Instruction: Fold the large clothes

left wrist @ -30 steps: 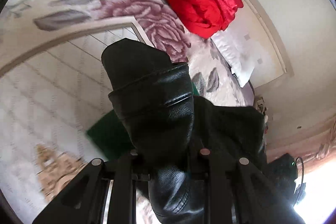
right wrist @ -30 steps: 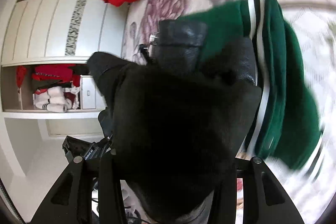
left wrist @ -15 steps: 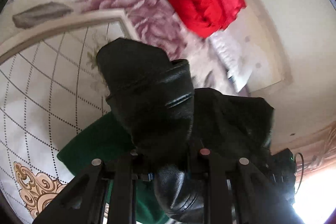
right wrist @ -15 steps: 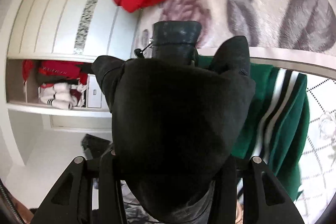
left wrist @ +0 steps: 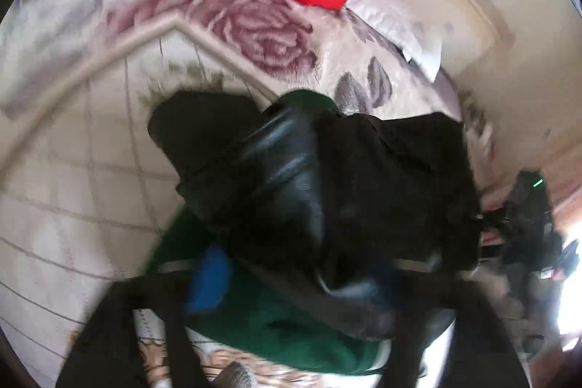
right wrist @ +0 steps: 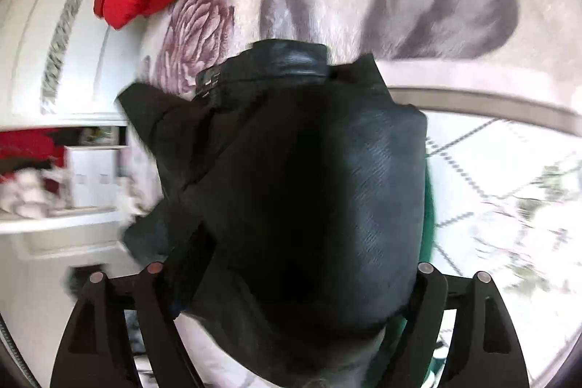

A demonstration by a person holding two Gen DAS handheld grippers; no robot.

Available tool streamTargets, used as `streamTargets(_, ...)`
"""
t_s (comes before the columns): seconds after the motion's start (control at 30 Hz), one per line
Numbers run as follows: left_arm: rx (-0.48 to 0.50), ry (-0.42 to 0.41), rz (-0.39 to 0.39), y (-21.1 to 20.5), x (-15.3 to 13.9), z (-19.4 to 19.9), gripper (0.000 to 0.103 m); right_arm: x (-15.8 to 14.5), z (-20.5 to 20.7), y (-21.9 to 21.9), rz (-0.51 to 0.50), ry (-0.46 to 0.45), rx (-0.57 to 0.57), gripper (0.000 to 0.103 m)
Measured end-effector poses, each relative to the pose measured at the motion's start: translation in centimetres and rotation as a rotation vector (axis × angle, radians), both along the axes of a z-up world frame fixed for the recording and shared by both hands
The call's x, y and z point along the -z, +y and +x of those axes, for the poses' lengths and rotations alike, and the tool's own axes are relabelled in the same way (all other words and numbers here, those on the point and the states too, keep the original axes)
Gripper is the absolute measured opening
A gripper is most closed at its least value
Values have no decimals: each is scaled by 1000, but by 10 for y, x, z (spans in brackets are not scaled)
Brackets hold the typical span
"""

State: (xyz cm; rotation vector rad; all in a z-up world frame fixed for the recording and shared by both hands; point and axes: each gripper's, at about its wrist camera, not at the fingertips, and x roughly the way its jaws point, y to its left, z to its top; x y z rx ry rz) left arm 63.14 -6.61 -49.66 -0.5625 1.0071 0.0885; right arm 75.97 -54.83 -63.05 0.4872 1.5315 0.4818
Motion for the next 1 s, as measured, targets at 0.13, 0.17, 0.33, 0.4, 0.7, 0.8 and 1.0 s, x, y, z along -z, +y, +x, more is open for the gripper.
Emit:
streamTargets(0.13, 56, -38, 194, -12, -32, -12, 102, -43, -52, 19, -368, -177, -39, 96)
streamTargets(0.17, 63, -36, 236, -14, -40, -15, 102, -52, -65, 24, -451, -220, -44, 97)
streamTargets(0.33, 105, -18, 354, -20, -69, -29, 102, -85, -146, 34, -657, -316, 61, 101)
streamTargets(0.4, 120, -2, 398, -23, -85, -40, 102, -103, -175, 37, -729, -351, 106, 102)
streamTargets(0.7, 217, -40, 474, -44, -194, -121, 102, -225, -296, 54, -814, -424, 263, 103)
streamTargets(0.8, 239, -49, 483, -50, -232, -148, 102, -274, -338, 60, -822, -424, 299, 103)
streamTargets(1.0, 266, -109, 512, -60, -321, -221, 102, -388, -432, 76, -844, -506, 320, 103)
